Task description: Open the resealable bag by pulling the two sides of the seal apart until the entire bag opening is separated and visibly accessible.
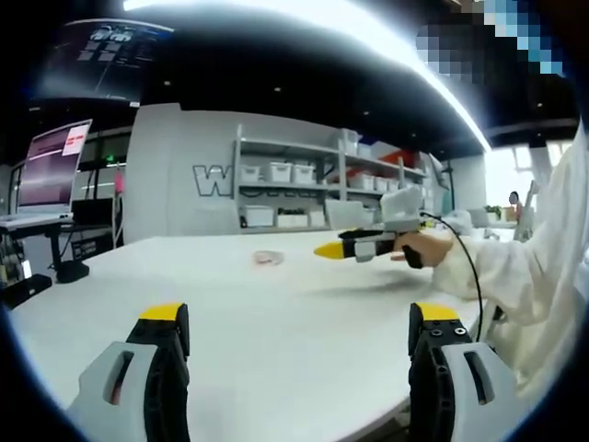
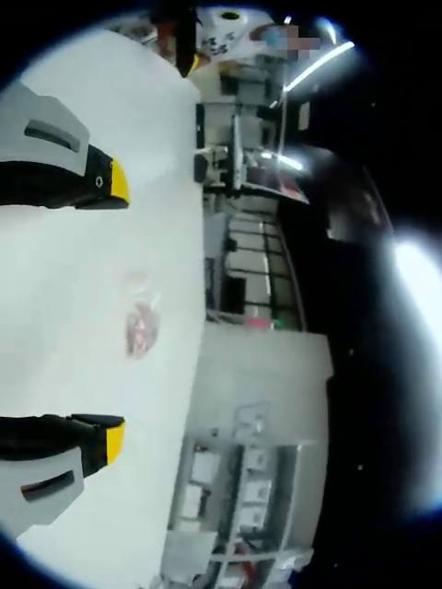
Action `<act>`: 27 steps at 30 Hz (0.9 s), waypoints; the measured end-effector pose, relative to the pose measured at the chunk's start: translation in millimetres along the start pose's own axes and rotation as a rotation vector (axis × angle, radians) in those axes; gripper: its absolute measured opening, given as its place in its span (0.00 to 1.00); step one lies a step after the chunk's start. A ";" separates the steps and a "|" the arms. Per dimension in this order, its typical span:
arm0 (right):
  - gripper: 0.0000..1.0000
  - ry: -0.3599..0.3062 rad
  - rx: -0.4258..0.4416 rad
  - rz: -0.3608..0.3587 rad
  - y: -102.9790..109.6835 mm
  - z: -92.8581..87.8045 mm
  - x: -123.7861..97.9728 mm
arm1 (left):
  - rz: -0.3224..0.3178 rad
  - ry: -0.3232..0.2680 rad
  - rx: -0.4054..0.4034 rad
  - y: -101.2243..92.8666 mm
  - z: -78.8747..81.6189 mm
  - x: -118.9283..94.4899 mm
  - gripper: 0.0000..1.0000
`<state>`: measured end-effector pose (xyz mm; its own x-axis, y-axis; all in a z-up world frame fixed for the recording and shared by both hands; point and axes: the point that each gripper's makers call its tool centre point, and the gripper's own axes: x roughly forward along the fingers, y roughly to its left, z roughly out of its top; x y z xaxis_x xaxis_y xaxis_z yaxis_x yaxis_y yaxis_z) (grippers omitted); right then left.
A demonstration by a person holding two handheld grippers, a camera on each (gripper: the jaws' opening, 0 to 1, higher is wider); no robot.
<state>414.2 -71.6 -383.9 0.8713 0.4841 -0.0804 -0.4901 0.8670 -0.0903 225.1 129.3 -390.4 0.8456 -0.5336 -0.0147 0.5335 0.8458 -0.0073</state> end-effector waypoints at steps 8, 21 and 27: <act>0.93 0.002 -0.003 0.004 2.5 -0.4 -4.8 | -0.002 0.005 0.000 -0.3 -1.5 -0.1 0.97; 0.93 -0.001 -0.045 0.001 6.9 -0.8 -14.7 | -0.002 0.014 0.001 0.1 -4.4 -0.2 0.97; 0.93 0.001 -0.097 0.005 11.1 -0.3 -13.8 | -0.004 0.016 -0.002 -1.2 -5.8 0.2 0.97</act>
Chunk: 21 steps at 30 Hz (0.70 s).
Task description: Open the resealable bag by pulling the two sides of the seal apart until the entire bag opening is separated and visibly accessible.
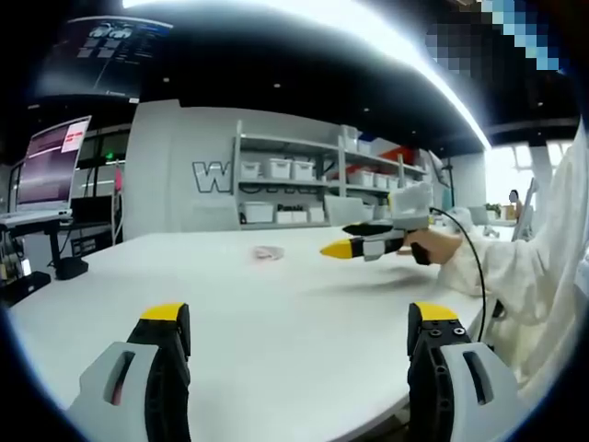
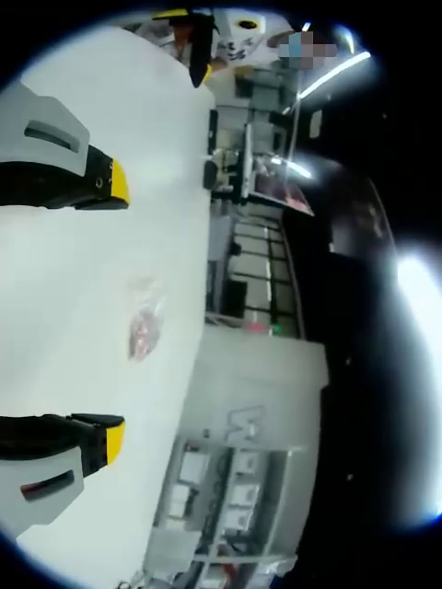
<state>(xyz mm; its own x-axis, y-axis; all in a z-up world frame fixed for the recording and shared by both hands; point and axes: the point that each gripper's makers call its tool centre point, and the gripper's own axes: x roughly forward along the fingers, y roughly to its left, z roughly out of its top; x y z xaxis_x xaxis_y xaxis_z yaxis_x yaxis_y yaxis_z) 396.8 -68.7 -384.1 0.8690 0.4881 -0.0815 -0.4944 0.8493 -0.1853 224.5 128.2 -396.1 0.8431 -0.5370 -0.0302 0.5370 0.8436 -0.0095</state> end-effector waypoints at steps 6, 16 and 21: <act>0.93 0.000 -0.006 0.004 2.6 -1.7 -2.5 | 0.006 0.000 -0.001 1.8 -0.4 -1.2 0.97; 0.93 -0.023 -0.018 0.008 8.6 3.4 -13.2 | 0.005 0.002 -0.001 1.1 -1.8 -1.1 0.97; 0.93 -0.028 -0.043 0.005 8.5 6.2 -14.8 | 0.005 0.005 0.000 1.2 -3.1 -0.8 0.97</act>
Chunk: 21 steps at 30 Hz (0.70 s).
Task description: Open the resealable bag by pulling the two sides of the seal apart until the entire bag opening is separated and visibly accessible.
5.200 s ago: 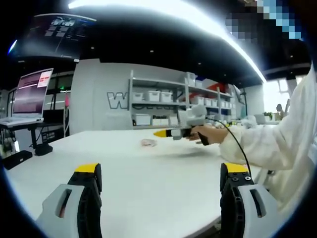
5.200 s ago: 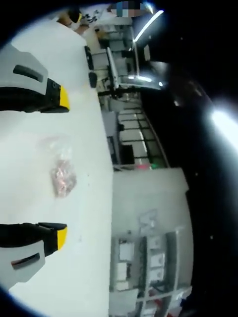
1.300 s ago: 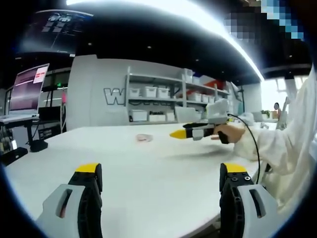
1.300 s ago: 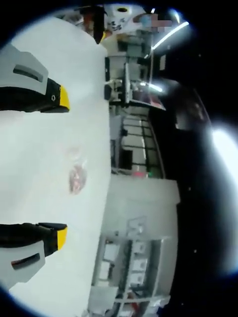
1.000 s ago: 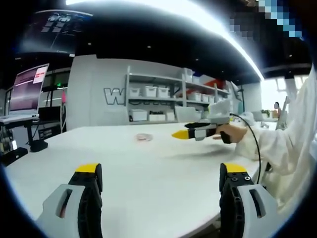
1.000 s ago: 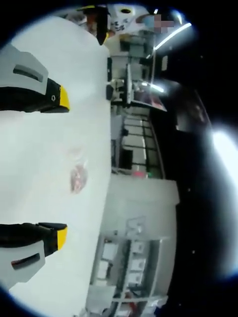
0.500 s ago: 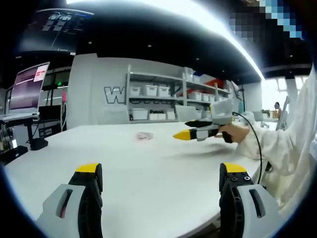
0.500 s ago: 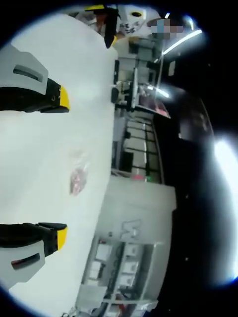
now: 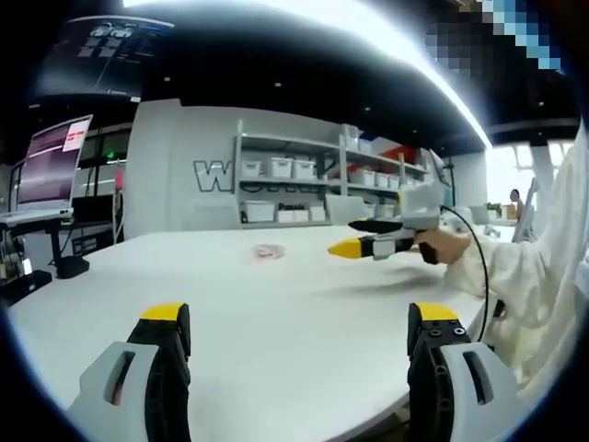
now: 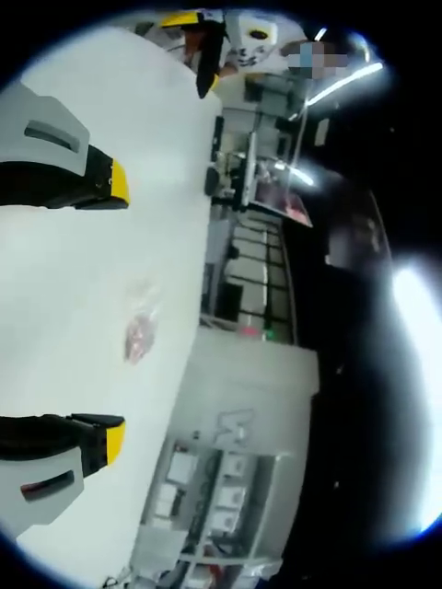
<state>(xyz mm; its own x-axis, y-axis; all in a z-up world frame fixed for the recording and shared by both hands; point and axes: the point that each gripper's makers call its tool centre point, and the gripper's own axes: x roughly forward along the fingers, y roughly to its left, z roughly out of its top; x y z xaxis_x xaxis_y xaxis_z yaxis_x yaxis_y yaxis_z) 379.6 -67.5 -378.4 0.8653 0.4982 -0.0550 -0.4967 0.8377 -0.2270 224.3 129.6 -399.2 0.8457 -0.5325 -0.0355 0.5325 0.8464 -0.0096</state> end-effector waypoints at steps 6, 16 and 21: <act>0.93 -0.013 -0.016 0.003 5.2 4.4 -7.0 | 0.002 -0.002 -0.002 -0.3 0.0 -0.2 0.97; 0.95 -0.001 -0.159 -0.009 12.6 5.5 -17.3 | 0.001 -0.002 -0.003 -0.7 0.6 0.8 0.97; 0.95 -0.010 -0.149 0.005 16.9 8.5 -23.8 | 0.000 0.000 -0.005 -0.3 -0.1 2.0 0.97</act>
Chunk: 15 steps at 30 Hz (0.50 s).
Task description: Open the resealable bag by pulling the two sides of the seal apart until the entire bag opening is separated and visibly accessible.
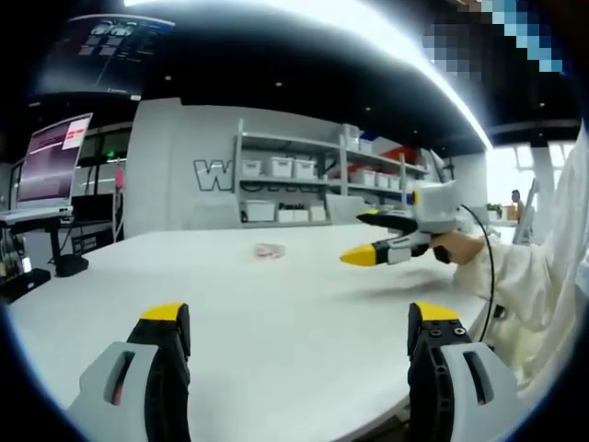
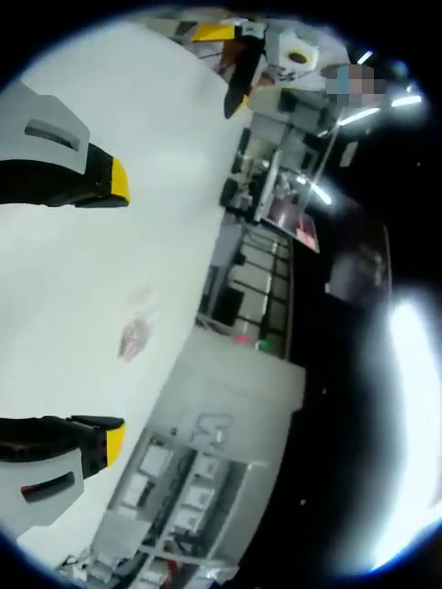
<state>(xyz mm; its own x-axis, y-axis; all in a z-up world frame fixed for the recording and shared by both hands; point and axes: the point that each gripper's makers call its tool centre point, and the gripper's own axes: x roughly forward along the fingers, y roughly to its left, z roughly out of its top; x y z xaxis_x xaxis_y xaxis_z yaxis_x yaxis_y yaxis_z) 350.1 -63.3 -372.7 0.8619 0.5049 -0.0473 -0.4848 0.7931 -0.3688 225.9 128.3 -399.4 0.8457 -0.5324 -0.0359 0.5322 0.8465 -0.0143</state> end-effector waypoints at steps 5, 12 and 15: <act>0.95 -0.001 0.029 0.005 0.9 0.1 -3.6 | -0.005 0.003 -0.002 -0.4 -0.3 1.4 0.97; 0.95 -0.031 0.144 0.015 -0.9 6.3 -10.1 | -0.006 0.000 -0.003 0.0 2.1 1.2 0.97; 0.95 -0.035 0.155 0.016 -0.1 8.9 -14.4 | -0.003 0.001 -0.002 1.6 2.5 1.0 0.97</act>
<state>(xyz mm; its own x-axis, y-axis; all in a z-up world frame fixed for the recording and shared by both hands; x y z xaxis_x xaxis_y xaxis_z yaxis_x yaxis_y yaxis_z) 336.4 -67.6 -363.7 0.8496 0.5271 -0.0187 -0.5178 0.8267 -0.2202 227.6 129.1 -397.0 0.8443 -0.5346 -0.0371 0.5344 0.8451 -0.0164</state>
